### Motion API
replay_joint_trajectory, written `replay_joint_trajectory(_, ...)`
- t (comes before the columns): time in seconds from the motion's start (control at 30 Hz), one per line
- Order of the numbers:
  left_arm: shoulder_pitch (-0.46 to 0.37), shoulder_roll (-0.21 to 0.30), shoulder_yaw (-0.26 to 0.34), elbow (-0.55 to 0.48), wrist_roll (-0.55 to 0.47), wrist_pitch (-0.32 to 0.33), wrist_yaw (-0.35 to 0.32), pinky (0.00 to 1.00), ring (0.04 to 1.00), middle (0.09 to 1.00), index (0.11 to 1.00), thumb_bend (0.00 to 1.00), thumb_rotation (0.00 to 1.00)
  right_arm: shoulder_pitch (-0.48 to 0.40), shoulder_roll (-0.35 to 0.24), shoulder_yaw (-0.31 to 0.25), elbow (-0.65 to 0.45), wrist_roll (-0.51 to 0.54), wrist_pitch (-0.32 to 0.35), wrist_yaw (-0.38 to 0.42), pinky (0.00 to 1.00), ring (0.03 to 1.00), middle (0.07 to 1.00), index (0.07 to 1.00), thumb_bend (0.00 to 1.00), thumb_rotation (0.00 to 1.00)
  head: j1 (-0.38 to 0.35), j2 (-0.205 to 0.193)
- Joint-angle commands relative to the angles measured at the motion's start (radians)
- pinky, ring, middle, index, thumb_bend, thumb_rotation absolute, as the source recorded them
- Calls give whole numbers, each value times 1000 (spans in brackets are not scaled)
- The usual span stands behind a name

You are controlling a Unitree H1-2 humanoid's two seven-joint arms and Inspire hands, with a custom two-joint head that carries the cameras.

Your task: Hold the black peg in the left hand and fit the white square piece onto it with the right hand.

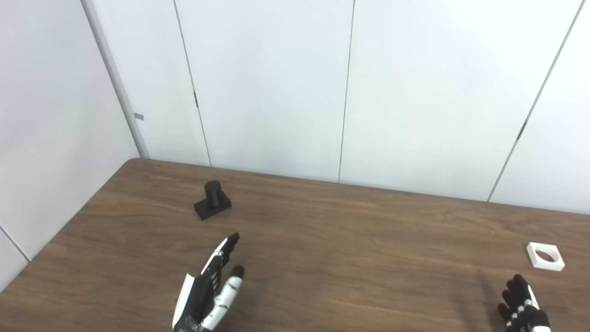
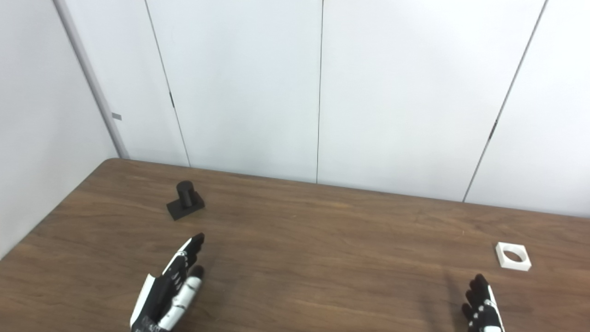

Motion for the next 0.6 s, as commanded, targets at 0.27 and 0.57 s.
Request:
replay_joint_trajectory(0.27,-45,22,77,-120,260,211,87,834,893,901,870,747,184,48,-5,0,28,-20,-13,0,1000,1000,996,983,548,1000,5,4)
replay_joint_trajectory(0.57,-153,125,124,-119,375,382,55,911,960,954,901,807,305,47,-3,-3,34,-12,-12,4,1000,1000,991,982,523,1000,4,8)
